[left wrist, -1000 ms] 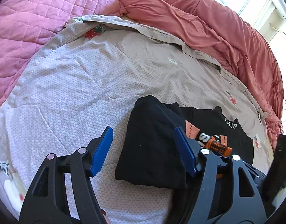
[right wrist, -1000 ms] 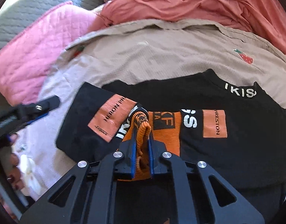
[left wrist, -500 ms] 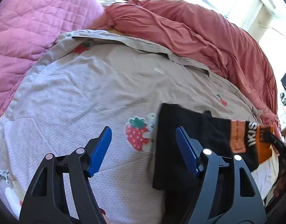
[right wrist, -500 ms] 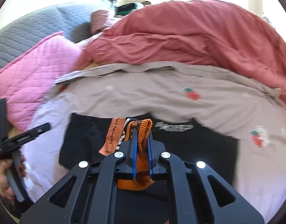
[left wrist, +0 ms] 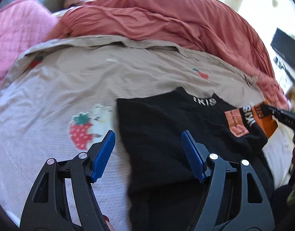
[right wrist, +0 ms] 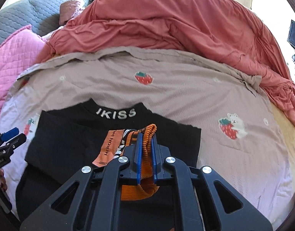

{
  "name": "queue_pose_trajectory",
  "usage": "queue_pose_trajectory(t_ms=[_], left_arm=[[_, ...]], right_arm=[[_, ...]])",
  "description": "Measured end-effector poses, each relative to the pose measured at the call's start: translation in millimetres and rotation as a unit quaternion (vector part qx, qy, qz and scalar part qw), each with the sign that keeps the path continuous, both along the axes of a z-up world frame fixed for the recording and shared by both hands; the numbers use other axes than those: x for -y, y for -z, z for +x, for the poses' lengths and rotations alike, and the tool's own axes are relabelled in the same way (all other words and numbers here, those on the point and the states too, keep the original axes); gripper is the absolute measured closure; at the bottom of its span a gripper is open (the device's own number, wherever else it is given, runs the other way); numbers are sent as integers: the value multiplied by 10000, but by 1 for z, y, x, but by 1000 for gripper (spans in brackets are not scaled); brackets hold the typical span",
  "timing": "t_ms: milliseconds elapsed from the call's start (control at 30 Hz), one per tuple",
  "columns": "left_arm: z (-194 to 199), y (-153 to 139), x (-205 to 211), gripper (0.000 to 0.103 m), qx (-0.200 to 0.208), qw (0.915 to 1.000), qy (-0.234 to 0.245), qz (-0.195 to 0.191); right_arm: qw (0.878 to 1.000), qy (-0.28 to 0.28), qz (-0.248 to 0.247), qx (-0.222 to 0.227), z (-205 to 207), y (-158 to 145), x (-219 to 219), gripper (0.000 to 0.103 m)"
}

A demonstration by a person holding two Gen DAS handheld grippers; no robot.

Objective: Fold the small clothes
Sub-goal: 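Lower the sock back onto the shirt and open the right tool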

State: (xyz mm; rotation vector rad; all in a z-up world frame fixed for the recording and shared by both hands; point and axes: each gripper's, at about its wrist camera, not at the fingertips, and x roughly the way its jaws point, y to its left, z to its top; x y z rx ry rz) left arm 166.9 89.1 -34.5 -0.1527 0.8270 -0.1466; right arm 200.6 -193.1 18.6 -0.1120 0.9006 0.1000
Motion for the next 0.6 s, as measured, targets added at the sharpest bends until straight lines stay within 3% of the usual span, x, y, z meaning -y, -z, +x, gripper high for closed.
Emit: queue_pose_trajectory(t_ms=[100, 200, 300, 367, 467, 600], left_arm=[[5, 12, 18, 36, -130, 9991, 269, 313], [13, 39, 25, 34, -779, 9945, 412, 560], [17, 43, 18, 33, -954, 9942, 358, 341], [16, 37, 12, 33, -898, 9954, 270, 173], [9, 19, 13, 33, -434, 9986, 251, 194], [1, 10, 33, 33, -118, 9974, 603, 373]], right_arm=[[9998, 61, -190, -61, 1, 15, 4, 95], [9974, 443, -399, -416, 5, 38, 19, 91], [9946, 884, -130, -525, -1, 47, 44, 86], [9939, 980, 39, -501, -9, 46, 55, 80], [9957, 830, 85, -411, -24, 43, 55, 78], [9986, 332, 179, -362, -36, 40, 33, 78]])
